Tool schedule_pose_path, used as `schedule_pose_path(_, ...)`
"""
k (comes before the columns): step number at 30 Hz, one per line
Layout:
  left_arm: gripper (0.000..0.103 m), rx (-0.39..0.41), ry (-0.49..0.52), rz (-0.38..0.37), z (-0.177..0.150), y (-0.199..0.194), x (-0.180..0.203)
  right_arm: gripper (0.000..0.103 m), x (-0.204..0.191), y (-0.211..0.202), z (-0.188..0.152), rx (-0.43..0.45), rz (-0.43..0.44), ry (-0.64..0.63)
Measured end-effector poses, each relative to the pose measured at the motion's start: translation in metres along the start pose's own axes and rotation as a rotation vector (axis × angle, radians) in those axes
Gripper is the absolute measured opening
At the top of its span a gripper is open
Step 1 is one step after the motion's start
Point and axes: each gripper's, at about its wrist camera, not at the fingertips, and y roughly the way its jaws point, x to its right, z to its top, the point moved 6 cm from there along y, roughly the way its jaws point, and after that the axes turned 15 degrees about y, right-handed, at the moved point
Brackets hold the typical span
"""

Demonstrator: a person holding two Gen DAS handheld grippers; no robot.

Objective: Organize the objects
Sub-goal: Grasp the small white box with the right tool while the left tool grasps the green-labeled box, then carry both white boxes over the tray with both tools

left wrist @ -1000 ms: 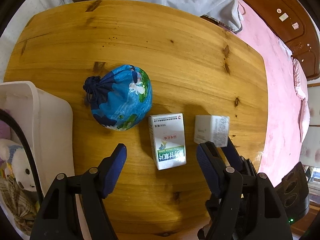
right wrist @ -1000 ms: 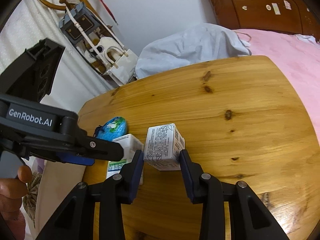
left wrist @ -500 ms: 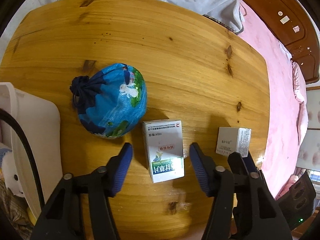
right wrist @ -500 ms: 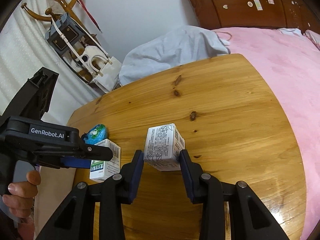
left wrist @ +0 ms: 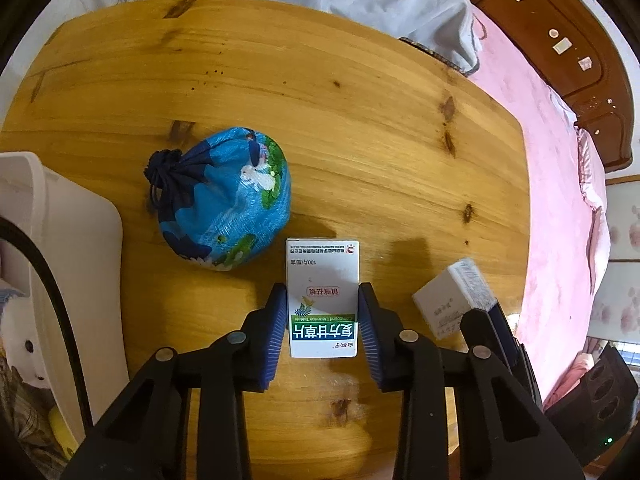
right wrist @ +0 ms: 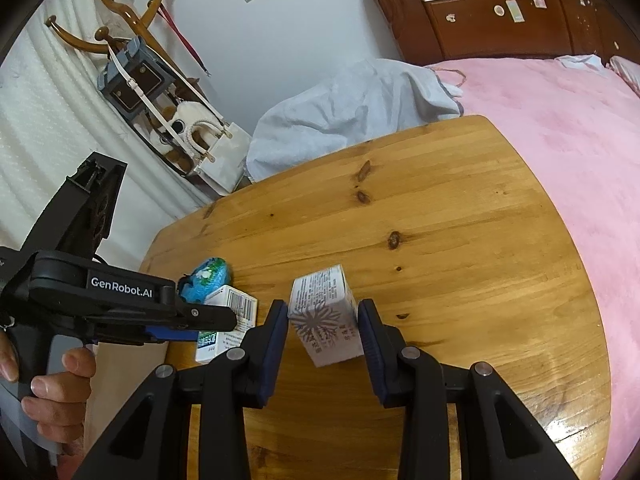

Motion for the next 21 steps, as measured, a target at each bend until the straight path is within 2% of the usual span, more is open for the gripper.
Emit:
schedule_pose_path(6,0.038,0.022,0.034,-0.005,-0.006,-0.017,0.006,0.035,-0.007,-0.008,0.0,0.011,0.011,0.003)
schedule_pose_path(12,0.038,0.085,0.075,-0.007,-0.011,-0.048,0.011,0.035,-0.018,-0.018,-0.001,0.025,0.022,-0.002)
schedule_pose_path(21,0.038,0.17,0.105,0.029,-0.015,-0.088,0.003,0.035,-0.056,-0.037,-0.009,0.042,0.062,-0.059)
